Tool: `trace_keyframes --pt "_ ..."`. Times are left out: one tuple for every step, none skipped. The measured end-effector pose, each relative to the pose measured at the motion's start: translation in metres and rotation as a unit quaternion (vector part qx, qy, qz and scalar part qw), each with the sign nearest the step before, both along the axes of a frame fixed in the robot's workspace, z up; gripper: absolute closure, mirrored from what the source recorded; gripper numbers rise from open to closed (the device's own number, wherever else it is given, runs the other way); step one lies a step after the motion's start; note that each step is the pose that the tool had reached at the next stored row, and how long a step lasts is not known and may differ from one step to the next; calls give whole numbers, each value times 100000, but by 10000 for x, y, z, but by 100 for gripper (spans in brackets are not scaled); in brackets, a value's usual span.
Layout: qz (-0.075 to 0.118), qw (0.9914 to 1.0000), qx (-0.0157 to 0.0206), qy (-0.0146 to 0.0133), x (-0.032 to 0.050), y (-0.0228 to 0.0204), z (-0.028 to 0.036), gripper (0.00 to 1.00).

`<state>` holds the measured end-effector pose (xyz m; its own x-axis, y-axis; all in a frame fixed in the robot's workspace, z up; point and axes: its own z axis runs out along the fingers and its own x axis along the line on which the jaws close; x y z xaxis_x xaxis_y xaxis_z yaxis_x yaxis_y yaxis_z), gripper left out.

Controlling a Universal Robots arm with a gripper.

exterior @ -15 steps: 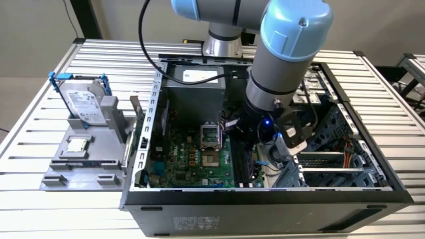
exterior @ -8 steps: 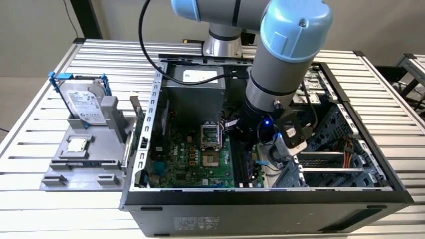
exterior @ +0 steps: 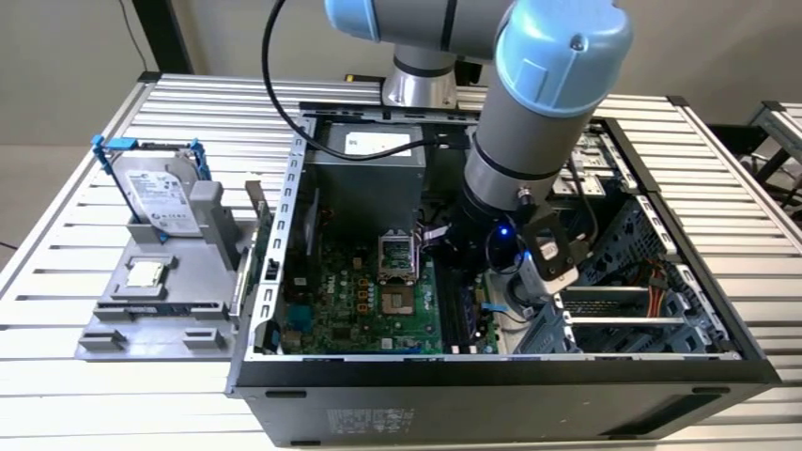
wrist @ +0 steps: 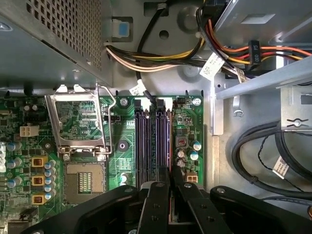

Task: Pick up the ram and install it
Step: 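Insert the ram into the slot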

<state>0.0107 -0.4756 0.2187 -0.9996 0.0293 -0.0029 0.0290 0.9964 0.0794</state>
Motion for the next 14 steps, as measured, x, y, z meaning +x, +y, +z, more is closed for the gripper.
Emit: trace_keyframes --pt "-1 100000 -63 24 0 0 -2 100" --pt "-4 100000 -97 41 0 0 -9 100" --pt "0 100000 -162 58 1 0 -17 100" --pt "2 100000 -250 68 3 1 -28 100" --pt "1 99999 -340 71 3 2 -38 100" --pt "3 99999 -382 73 3 1 -41 100" --pt "1 99999 -421 74 3 0 -39 100" --pt "0 99999 -421 74 3 0 -39 100" --pt "1 99999 -419 74 3 0 -40 100" --pt "2 99999 -416 74 3 0 -40 100" --pt "1 99999 -414 75 3 0 -41 100" --pt "-1 99999 -443 82 3 -1 -41 100" --pt "-5 99999 -439 91 2 -1 -41 100" --pt "-1 99999 -421 82 3 0 -42 100"
